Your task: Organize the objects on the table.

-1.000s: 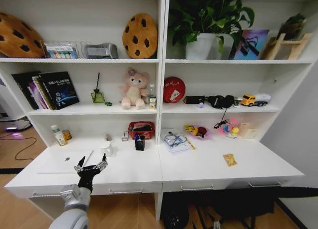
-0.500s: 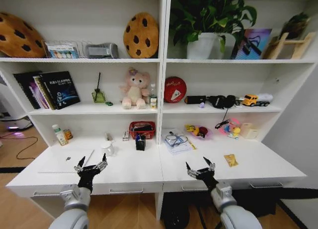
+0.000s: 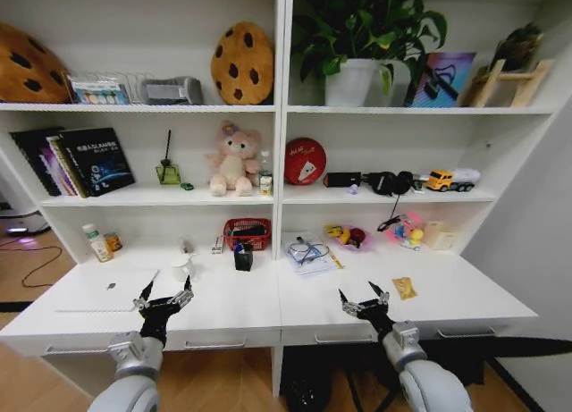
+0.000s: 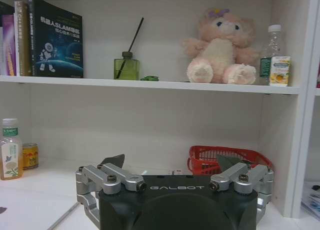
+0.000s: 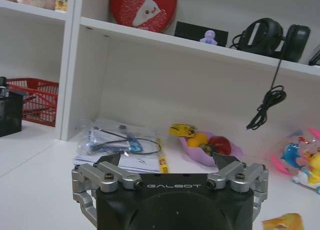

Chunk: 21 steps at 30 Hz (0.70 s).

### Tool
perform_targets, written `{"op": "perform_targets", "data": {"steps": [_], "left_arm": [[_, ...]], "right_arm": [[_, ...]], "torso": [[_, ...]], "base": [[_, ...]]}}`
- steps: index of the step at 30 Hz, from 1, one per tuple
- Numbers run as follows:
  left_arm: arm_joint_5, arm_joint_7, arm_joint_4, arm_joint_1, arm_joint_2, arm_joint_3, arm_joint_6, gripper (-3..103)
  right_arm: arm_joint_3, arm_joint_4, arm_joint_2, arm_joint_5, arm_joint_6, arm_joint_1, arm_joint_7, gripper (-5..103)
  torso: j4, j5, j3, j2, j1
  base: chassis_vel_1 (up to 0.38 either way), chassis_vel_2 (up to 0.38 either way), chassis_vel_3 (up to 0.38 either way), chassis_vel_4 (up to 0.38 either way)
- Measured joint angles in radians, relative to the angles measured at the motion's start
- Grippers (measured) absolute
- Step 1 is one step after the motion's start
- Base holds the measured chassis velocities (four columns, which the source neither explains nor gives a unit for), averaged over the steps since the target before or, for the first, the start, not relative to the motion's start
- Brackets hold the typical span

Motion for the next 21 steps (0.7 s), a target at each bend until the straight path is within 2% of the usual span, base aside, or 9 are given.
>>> {"op": "perform_targets", "data": {"steps": [9,12,15,16,18,19,21], "left_arm": [[0.000,0.000,0.000,0.000,0.000,0.000,0.000,100],[0.000,0.000,0.000,0.000,0.000,0.000,0.000,100],[0.000,0.000,0.000,0.000,0.000,0.000,0.000,100],[0.000,0.000,0.000,0.000,0.000,0.000,0.000,100],[0.000,0.002,0.000,0.000,0.000,0.000,0.000,100],[0.000,0.002,0.000,0.000,0.000,0.001,0.000,100],[0.000,0.002,0.000,0.000,0.000,0.000,0.000,100]], "right_arm": [[0.010,-0.017,-0.011,0.008,0.003,0.014,-0.002,100],[0.001,-0.044,-0.015,0.028,0.036,0.033,0.015,100],[-0.001,-0.068,-0.019,0.041,0.033,0.058,0.021,100],[-0.002,-0.095,-0.025,0.057,0.022,0.079,0.023,100],[-0.004,-0.118,-0.031,0.071,0.019,0.096,0.012,100],[-0.004,-0.132,-0.037,0.081,0.016,0.107,-0.005,100],[-0.008,-0.157,-0.047,0.104,0.013,0.124,-0.052,100]], "torso": [[0.0001,-0.0001,0.000,0.000,0.000],[-0.0001,0.0009,0.000,0.000,0.000],[0.0000,-0.0008,0.000,0.000,0.000],[-0.0001,0.0015,0.000,0.000,0.000],[-0.0004,0.0019,0.000,0.000,0.000],[-0.0006,0.0003,0.000,0.000,0.000],[0.0006,0.0005,0.000,0.000,0.000]], "base": [[-0.278,-0.273,0.283,0.277],[-0.338,-0.324,0.324,0.339],[-0.342,-0.313,0.328,0.332],[-0.310,-0.253,0.257,0.271],[-0.189,-0.253,0.152,0.088],[-0.069,-0.217,0.152,0.017],[-0.042,-0.139,0.113,0.047]]}}
